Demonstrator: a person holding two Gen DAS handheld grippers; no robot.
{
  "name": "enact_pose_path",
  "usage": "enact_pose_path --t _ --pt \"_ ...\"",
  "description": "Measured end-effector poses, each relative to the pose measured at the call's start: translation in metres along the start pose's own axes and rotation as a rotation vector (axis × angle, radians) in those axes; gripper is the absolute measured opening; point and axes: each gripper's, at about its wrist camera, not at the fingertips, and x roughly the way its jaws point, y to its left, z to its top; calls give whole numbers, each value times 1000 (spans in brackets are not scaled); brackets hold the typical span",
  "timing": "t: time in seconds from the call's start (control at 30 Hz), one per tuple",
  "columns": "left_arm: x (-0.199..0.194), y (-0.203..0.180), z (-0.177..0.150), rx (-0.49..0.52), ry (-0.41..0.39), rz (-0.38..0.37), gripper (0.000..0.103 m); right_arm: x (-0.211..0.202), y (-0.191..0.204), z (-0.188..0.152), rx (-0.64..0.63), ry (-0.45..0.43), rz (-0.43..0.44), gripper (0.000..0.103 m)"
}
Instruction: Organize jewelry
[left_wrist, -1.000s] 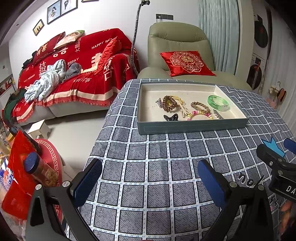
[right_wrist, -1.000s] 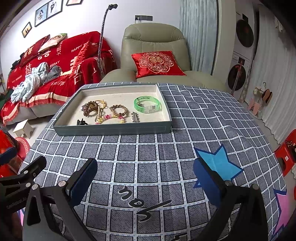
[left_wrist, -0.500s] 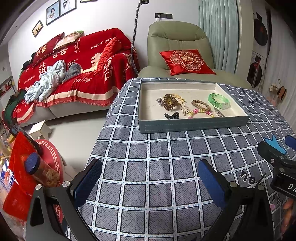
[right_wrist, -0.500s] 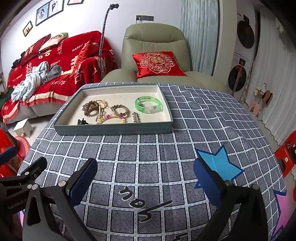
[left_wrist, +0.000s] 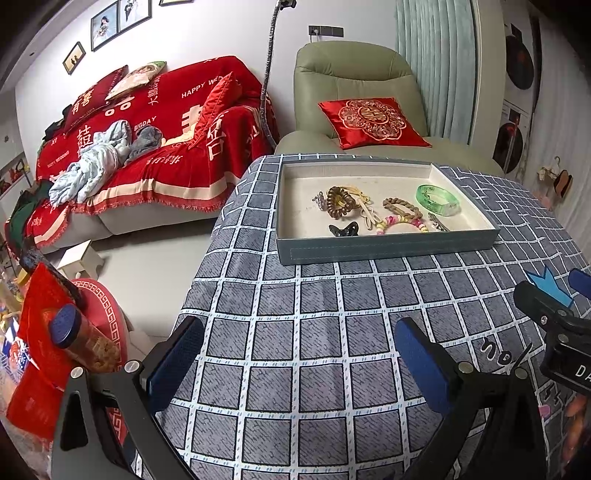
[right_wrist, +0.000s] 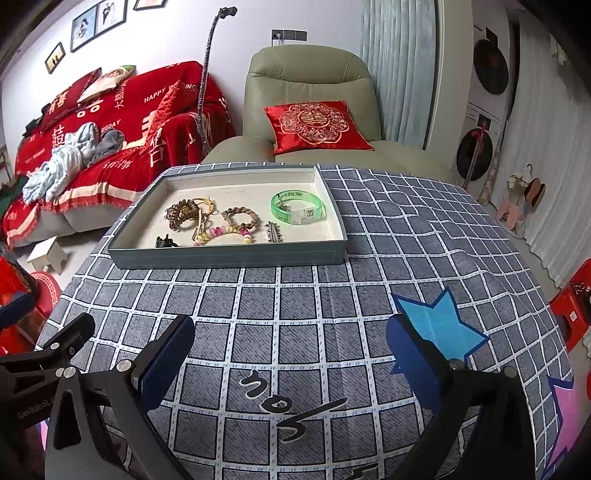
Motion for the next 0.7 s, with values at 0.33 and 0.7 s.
enact_pose_path --t 0.33,0.7 --pt "1 0 1 -7 3 4 103 1 1 0 3 3 3 103" --pt "0 0 1 -9 3 -15 103 1 -1 0 3 4 4 103"
